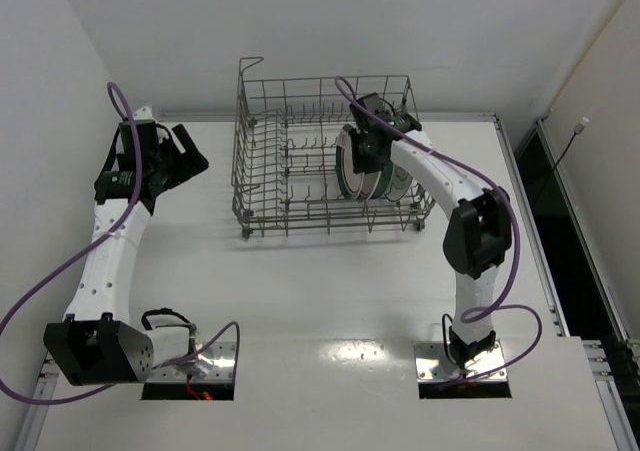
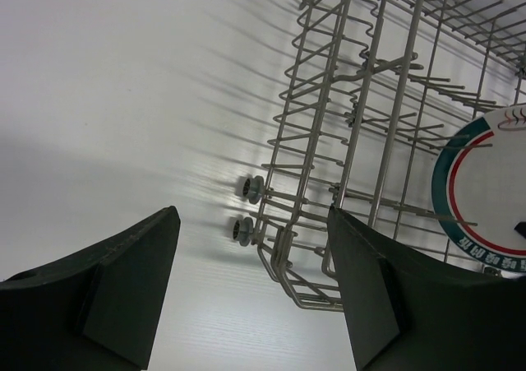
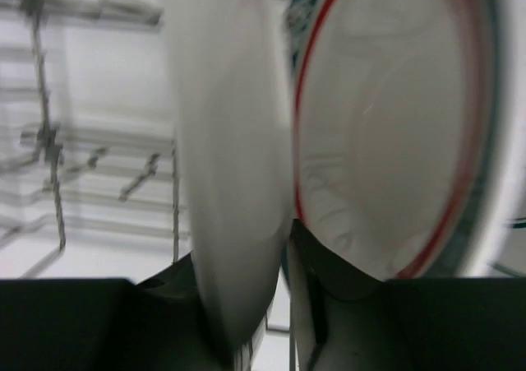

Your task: Load the plates into the dish rack

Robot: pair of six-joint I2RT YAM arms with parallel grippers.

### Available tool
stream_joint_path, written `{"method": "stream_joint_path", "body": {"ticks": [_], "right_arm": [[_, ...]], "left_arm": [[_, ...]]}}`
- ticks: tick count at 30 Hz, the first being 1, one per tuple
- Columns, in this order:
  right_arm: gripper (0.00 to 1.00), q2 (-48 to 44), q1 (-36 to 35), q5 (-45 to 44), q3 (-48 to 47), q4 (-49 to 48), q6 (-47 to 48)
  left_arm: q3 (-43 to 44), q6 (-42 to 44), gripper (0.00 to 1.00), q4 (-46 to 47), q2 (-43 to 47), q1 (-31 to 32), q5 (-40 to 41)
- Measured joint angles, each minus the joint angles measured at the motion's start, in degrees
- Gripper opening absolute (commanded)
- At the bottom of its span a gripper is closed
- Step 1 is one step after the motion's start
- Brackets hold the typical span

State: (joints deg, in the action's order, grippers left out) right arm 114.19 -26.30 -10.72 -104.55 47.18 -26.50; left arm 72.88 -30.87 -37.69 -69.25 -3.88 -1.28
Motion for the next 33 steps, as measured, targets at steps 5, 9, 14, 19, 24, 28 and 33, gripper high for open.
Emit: {"method": "stream_joint_path", "body": {"ticks": [5, 9, 14, 19, 24, 28, 33], "right_arm": [[0.41, 0.3, -0.6, 5.7, -1.2, 6.1, 2.6], [0.5, 0.5, -0.9, 7.3, -4.6, 10.8, 4.1], [0.57, 0.5, -0.8, 7.4, -10.8, 16.0, 5.6], [0.81, -1.2, -0.3, 4.6, -16.9, 19.5, 7.2], [1.0, -11.7, 5.3, 11.8, -11.2, 18.1, 8.1], [1.0, -21.6, 10.5, 21.7, 0.3, 13.2, 7.9], [1.0, -28.5, 12.6, 29.1, 12.3, 8.0, 7.2]], "left_arm": [[0.0, 0.0, 0.7, 0.0, 0.0, 0.0, 0.0], [-0.1, 0.0, 0.7, 0.0, 0.0, 0.0, -0.3], [-0.2, 0.0, 0.7, 0.0, 0.0, -0.3, -0.5], [-0.3, 0.0, 0.71, 0.0, 0.2, -0.6, -0.5], [-1.8, 0.1, 0.74, 0.1, 0.5, -0.6, -0.1], [-3.0, 0.3, 0.74, 0.0, 0.5, -0.6, 0.5], [-3.0, 0.4, 0.75, 0.0, 0.4, -0.6, 1.3]]}}
